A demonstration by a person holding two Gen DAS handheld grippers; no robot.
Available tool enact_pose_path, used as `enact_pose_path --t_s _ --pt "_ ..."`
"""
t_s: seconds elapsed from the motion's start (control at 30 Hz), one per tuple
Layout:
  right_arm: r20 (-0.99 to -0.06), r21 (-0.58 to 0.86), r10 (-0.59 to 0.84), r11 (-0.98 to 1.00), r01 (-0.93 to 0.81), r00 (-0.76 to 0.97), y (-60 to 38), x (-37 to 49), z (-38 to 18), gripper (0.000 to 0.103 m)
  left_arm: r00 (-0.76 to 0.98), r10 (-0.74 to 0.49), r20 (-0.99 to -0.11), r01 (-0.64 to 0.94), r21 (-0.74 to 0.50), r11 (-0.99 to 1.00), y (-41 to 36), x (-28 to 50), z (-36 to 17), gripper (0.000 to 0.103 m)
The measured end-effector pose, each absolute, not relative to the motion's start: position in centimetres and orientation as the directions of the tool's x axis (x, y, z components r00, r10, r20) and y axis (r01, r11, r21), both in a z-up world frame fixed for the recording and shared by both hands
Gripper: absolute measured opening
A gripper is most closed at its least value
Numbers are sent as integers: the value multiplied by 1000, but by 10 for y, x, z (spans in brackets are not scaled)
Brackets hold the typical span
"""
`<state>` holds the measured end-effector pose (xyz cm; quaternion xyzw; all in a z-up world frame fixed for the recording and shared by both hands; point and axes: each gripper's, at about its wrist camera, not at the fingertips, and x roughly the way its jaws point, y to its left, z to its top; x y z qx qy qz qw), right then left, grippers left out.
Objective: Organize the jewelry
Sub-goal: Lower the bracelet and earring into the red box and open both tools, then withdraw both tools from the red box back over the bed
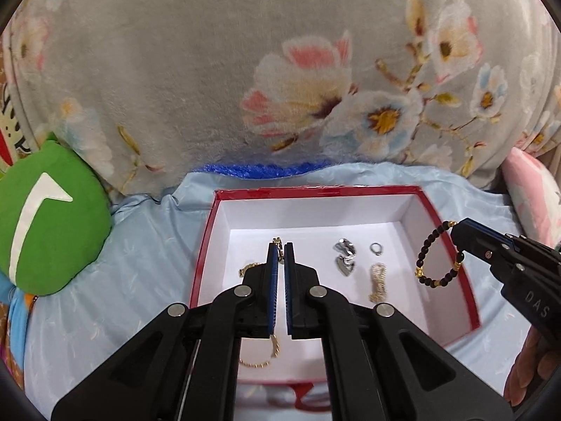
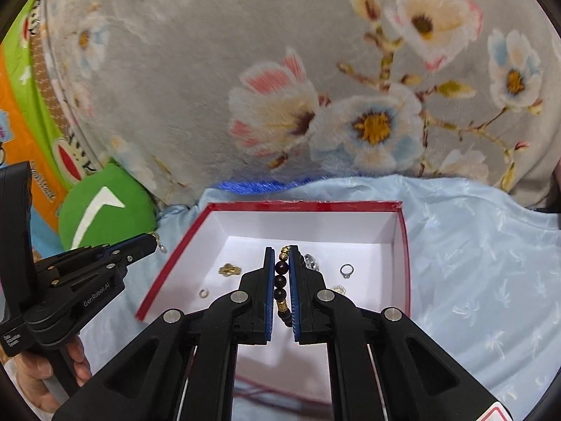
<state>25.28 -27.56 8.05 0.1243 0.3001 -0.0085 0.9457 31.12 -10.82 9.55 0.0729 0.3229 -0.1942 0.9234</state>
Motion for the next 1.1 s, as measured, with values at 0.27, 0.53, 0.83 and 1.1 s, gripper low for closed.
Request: enact_pose_path --t_s 0.27,0.53,0.83,1.1 --pt "-631 173 28 979 105 775 -267 304 51 7 695 -263 -669 398 53 916 -130 359 64 2" --pt "-660 120 -14 985 124 751 -268 322 33 8 677 -235 -697 388 66 919 -144 374 44 4" --pt "-641 103 -39 985 136 766 -270 318 31 20 708 -174 -685 312 82 947 -139 375 35 55" --pt "-622 93 -44 987 129 781 -266 303 42 27 712 -171 -681 302 77 950 -132 366 41 57"
